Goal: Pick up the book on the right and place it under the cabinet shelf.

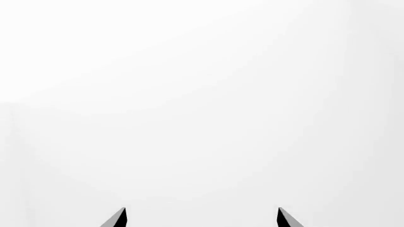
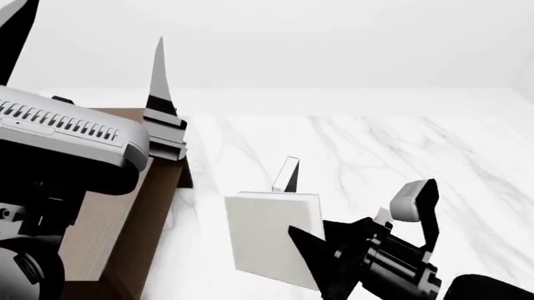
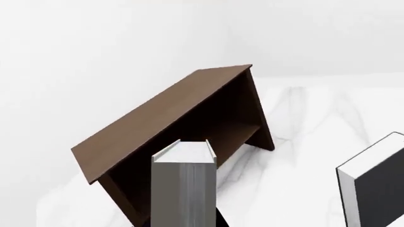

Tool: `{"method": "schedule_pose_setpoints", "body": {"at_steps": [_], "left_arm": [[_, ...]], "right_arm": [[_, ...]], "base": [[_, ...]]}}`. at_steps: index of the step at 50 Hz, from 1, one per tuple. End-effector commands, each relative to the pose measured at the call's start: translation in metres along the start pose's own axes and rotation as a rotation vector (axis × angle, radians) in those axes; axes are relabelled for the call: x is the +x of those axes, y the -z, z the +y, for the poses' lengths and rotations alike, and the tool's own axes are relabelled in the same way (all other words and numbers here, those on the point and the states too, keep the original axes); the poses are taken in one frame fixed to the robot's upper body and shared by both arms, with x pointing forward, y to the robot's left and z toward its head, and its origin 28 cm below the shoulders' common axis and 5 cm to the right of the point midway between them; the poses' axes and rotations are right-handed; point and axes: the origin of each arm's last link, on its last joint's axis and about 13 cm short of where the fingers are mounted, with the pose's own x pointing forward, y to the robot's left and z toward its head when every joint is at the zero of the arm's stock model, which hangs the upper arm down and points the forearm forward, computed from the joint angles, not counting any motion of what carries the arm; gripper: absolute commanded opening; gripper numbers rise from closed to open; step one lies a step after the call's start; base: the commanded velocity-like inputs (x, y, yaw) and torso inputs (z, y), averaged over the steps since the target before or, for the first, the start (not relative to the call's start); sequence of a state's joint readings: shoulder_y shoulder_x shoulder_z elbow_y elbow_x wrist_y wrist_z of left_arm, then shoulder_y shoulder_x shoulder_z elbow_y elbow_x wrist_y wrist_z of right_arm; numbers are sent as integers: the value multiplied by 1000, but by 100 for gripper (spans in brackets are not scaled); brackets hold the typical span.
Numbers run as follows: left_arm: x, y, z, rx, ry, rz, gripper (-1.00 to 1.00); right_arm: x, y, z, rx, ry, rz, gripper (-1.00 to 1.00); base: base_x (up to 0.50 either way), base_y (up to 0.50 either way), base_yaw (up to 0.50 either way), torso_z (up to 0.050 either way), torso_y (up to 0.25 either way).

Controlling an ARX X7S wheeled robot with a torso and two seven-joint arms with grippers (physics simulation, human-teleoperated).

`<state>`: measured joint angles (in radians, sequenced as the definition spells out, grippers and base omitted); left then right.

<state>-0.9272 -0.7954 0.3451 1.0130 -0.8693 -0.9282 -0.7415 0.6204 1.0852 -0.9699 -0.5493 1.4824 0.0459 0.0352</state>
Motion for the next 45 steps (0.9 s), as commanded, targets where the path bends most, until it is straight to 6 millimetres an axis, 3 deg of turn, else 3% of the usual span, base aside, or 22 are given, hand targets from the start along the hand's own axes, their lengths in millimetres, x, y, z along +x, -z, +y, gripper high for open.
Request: {"method": "schedule_pose_setpoints", "body": {"at_steps": [1,7,17,31,45], "left_arm": [[1,-2,0,3,1,-5,100],[1,-2,-1,3,0,-6,100],[-1,-3,0,3,-2,-6,100],[-4,-2,0,0,-8,-6,100],[-4,0,0,-1,-9,0,100]], "right_arm": [[22,37,11,220,-26,-96,-100],[36,49,19,312,-31,-111,-100],[60,48,34,388,-53,-116,-100],[95,53,25,481,87,-77,-100],[115,62,24,530,133,-14,-100]], "base": [[0,0,0,0,0],[0,0,0,0,2],[0,0,0,2,1],[0,0,0,0,1],[0,0,0,0,1]]}}
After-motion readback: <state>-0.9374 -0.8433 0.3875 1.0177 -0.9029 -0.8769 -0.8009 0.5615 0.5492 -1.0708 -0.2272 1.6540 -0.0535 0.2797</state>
